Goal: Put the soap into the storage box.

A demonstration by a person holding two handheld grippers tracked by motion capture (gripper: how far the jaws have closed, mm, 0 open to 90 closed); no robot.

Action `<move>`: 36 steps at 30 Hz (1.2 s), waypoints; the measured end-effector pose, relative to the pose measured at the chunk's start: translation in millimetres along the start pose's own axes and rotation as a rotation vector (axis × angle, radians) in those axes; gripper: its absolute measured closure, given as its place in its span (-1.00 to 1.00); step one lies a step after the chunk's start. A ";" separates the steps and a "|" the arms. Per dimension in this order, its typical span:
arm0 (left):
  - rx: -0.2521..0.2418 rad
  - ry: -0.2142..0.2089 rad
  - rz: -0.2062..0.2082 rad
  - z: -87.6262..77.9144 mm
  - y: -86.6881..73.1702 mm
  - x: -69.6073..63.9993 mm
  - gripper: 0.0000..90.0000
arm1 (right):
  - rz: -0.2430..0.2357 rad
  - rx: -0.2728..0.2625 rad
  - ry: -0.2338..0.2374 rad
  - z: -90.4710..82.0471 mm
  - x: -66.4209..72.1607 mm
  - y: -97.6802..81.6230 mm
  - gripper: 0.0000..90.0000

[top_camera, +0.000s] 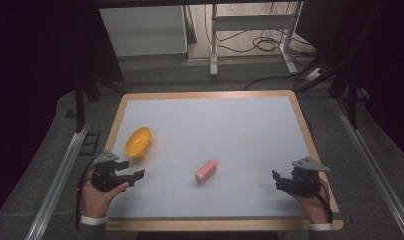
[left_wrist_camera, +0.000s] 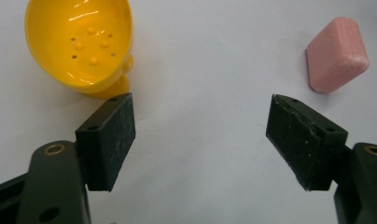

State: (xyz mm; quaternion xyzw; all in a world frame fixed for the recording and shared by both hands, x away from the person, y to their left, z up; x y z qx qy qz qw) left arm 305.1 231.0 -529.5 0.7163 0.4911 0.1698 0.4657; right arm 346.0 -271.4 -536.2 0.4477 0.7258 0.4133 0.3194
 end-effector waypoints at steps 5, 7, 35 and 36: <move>-0.006 0.014 0.021 0.8 10.5 -10.8 -0.43 | 0.005 0.003 0.010 -0.9 -1.5 -1.7 -0.72; -0.002 0.020 0.021 1.4 11.9 -11.7 -0.42 | 0.005 0.000 0.009 -1.3 -2.4 -1.3 -0.72; 0.029 -0.035 0.117 18.0 40.2 -44.1 -0.44 | -0.002 0.014 -0.013 -3.7 -8.5 -6.5 -0.73; 0.026 -0.042 0.121 20.5 43.0 -47.5 -0.44 | -0.003 0.015 -0.013 -3.7 -8.5 -6.6 -0.73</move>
Point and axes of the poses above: each handheld gripper's, and its own axes: z roughly forward along the jaws, y roughly out of its top, x roughly to its left, the point moved 7 cm from there along z, roughly forward along the jaws, and after that the axes turned 10 degrees about -x, right-handed, at the moved point
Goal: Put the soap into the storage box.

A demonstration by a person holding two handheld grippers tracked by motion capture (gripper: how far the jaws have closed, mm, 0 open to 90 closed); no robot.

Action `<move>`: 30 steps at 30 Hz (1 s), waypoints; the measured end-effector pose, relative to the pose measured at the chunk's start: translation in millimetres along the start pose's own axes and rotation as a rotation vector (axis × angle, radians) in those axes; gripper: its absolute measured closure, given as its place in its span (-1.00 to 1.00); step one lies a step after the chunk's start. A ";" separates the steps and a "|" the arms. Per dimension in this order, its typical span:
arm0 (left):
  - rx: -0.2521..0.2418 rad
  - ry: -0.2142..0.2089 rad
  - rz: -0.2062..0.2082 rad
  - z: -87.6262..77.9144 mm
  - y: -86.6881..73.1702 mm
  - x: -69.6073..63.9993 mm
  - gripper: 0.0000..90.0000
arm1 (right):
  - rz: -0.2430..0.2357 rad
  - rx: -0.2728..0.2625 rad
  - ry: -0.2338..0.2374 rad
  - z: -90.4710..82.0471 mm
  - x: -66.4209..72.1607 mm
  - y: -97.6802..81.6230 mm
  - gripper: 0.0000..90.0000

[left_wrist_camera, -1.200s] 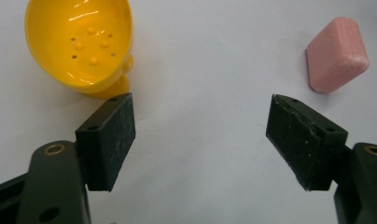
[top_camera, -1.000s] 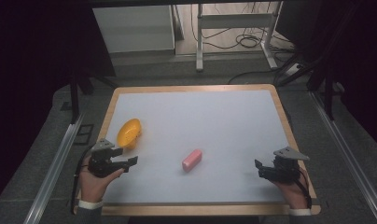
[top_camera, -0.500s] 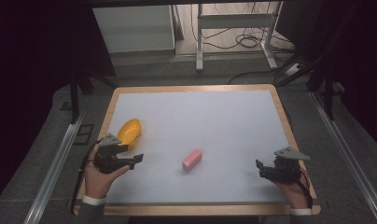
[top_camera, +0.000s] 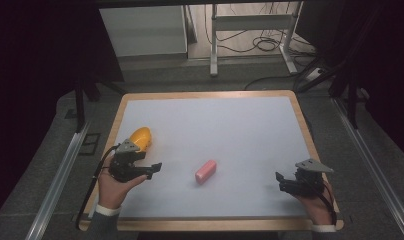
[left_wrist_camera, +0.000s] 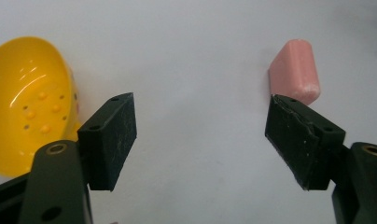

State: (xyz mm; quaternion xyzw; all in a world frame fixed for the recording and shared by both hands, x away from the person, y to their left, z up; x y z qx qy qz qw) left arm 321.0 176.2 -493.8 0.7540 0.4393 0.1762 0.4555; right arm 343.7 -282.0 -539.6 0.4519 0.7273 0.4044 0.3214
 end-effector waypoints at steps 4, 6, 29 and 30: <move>0.003 -0.007 0.009 3.0 2.8 -3.4 -0.44 | -0.002 0.000 0.001 0.0 0.1 0.1 -0.73; 0.006 -0.009 0.012 4.8 4.1 -4.8 -0.44 | -0.001 0.000 0.000 -0.2 0.1 0.3 -0.73; 0.037 -0.028 0.042 17.0 7.6 -14.8 -0.45 | 0.000 0.012 -0.004 0.5 -1.4 -2.4 -0.73; 0.032 -0.026 0.038 17.4 8.1 -14.7 -0.45 | 0.000 0.011 -0.005 0.6 -1.5 -2.5 -0.73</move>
Point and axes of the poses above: each handheld gripper's, and its own axes: z roughly forward along the jaws, y roughly out of its top, x roughly to its left, the point moved 7 cm from there along z, roughly forward along the jaws, and after that the axes turned 10 degrees about -x, right-handed, at the moved point
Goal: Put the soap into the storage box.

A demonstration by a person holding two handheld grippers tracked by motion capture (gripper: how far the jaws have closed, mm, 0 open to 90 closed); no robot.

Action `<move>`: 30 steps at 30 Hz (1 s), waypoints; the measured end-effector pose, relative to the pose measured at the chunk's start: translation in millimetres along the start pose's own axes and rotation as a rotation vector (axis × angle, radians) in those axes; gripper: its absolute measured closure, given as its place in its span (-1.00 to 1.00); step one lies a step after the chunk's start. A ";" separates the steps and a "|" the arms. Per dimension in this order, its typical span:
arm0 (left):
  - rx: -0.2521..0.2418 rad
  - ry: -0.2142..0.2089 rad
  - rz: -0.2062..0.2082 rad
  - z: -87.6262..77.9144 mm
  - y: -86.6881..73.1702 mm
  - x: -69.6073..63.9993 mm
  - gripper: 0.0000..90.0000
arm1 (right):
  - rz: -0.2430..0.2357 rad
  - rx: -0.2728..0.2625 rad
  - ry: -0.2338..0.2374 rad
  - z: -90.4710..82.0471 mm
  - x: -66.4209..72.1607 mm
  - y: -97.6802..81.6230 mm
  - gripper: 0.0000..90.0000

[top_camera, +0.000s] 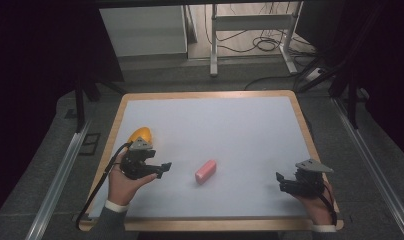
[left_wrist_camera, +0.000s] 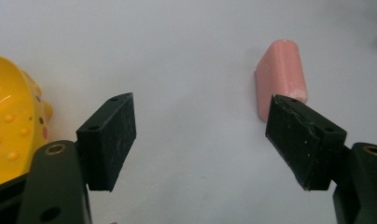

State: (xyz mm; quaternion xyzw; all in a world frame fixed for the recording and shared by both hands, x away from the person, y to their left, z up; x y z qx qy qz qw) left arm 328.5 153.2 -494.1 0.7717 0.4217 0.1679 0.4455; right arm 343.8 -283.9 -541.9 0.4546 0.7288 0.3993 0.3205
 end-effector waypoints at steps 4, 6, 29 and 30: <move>0.016 0.005 0.022 2.2 1.5 -3.2 -0.45 | 0.001 0.001 -0.002 0.3 -0.7 -0.7 -0.73; 0.018 0.002 0.028 3.5 2.9 -5.8 -0.45 | 0.001 0.002 -0.002 0.5 -0.6 -0.9 -0.73; 0.097 -0.058 0.112 40.2 18.3 -47.9 -0.46 | 0.000 0.012 -0.006 2.1 -1.5 -4.0 -0.73; 0.102 -0.061 0.114 42.0 18.3 -49.7 -0.46 | -0.001 0.013 -0.006 2.2 -1.6 -4.2 -0.73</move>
Point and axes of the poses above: each handheld gripper's, and its own axes: z roughly forward along the jaws, y roughly out of its top, x roughly to its left, the point moved 7 cm from there along z, roughly forward along the jaws, and after that the axes turned 10 degrees about -x, right-handed, at the moved point
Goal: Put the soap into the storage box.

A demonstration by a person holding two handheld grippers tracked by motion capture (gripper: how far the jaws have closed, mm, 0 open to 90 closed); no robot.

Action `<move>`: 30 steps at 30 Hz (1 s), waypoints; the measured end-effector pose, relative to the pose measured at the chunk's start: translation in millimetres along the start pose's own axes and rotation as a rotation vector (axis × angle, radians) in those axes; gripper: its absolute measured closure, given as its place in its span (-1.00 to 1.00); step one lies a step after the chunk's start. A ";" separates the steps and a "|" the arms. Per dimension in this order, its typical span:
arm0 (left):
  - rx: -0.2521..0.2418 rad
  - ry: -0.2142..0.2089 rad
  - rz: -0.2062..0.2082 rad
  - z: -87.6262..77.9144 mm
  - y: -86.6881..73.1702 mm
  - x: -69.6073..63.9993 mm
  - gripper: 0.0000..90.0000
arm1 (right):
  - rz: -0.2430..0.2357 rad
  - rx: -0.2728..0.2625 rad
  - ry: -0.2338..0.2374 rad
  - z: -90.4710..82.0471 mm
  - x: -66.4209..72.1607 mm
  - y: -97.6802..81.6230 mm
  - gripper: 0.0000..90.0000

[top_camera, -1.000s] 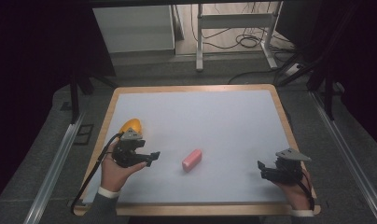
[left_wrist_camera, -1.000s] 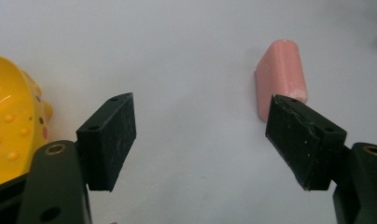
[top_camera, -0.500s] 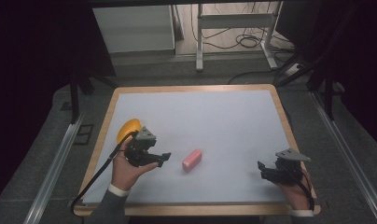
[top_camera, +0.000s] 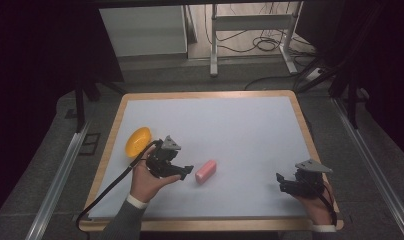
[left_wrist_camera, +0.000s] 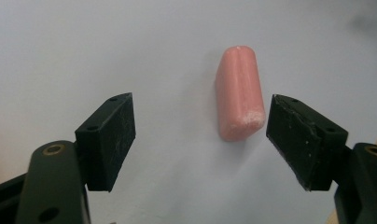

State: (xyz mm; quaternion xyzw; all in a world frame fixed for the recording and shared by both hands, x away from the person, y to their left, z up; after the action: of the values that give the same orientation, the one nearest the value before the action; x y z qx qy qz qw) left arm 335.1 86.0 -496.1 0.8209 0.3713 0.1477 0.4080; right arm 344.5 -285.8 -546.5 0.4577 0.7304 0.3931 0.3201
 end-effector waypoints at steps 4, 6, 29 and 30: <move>0.013 -0.019 -0.007 5.8 -0.7 -2.6 -0.47 | 0.000 0.000 0.000 -0.1 -0.4 -0.2 -0.73; 0.023 -0.017 -0.008 9.7 -2.3 -2.4 -0.47 | 0.001 0.000 -0.004 0.2 -1.0 -0.4 -0.73; 0.121 -0.047 0.023 56.3 5.6 -32.7 -0.47 | -0.004 0.013 -0.004 2.1 0.0 -2.9 -0.73; 0.124 -0.045 0.022 57.9 5.0 -32.3 -0.47 | -0.005 0.014 -0.004 2.1 -0.2 -3.1 -0.73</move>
State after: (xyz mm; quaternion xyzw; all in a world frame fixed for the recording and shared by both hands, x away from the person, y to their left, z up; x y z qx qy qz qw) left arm 347.1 28.0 -526.4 0.8518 0.3615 0.1102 0.3629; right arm 345.0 -286.2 -550.2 0.4589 0.7335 0.3863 0.3195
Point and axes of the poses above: each handheld gripper's, and its own axes: z roughly forward along the jaws, y roughly out of its top, x roughly to its left, the point moved 7 cm from there along z, roughly forward along the jaws, and after that the axes turned 10 degrees about -x, right-handed, at the moved point
